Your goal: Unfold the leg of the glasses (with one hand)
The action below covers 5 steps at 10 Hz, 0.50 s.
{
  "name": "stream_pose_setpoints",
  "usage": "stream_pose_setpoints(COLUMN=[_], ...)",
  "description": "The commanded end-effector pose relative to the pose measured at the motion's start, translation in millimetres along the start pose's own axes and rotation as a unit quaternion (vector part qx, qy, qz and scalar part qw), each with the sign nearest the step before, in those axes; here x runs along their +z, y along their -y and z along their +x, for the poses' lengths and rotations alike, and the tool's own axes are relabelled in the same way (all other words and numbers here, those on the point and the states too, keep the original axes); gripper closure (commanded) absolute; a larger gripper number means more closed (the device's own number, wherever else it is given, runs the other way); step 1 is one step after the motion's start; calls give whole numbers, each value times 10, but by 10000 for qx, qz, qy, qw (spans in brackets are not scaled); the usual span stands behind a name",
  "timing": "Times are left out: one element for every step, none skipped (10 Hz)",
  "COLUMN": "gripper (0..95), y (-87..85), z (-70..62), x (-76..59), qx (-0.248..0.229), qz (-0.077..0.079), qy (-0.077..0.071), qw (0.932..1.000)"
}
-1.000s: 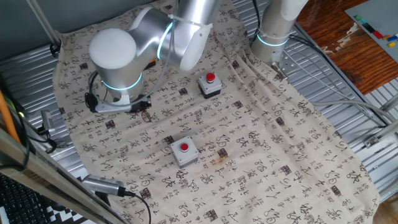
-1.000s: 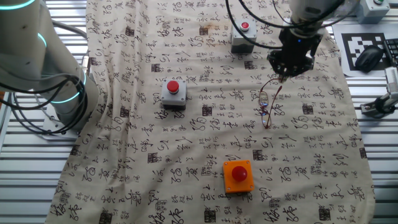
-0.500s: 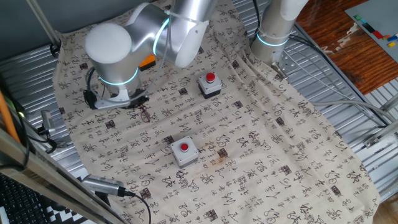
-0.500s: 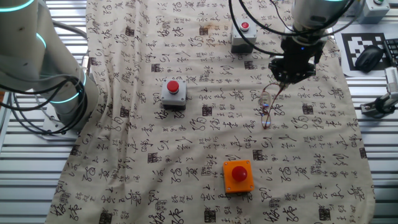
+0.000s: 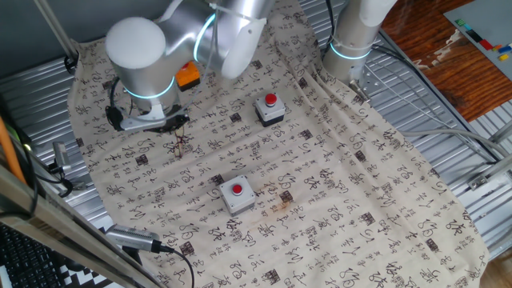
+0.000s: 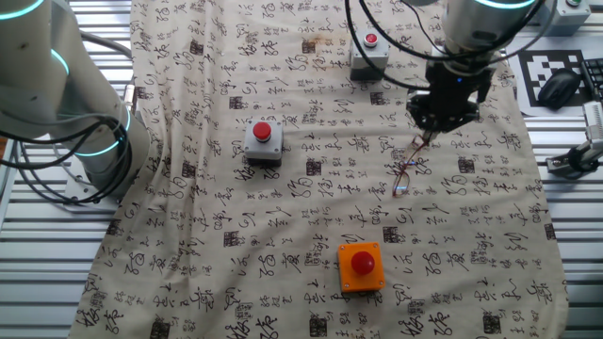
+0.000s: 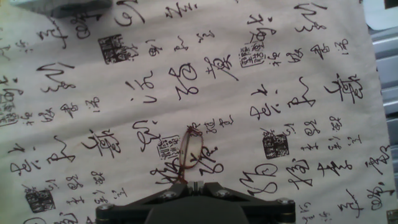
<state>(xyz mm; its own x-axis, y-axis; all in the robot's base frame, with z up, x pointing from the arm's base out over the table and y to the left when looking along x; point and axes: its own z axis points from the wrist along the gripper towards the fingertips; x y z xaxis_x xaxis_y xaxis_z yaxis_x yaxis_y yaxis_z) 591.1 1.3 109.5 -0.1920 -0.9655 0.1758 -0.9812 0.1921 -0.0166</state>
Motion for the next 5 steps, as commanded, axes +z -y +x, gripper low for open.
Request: stream_pose_setpoints(gripper=[950, 950, 950, 950, 950], y=[-1, -3, -11, -22, -29], z=[36, 49, 75, 104, 123], x=[-15, -19, -20, -17, -19], qx=[25, 33, 60, 74, 64], qz=[-90, -119, -181, -230, -248], qy=[-15, -20, -35, -41, -41], qw=[10000, 9999, 9998, 9997, 9997])
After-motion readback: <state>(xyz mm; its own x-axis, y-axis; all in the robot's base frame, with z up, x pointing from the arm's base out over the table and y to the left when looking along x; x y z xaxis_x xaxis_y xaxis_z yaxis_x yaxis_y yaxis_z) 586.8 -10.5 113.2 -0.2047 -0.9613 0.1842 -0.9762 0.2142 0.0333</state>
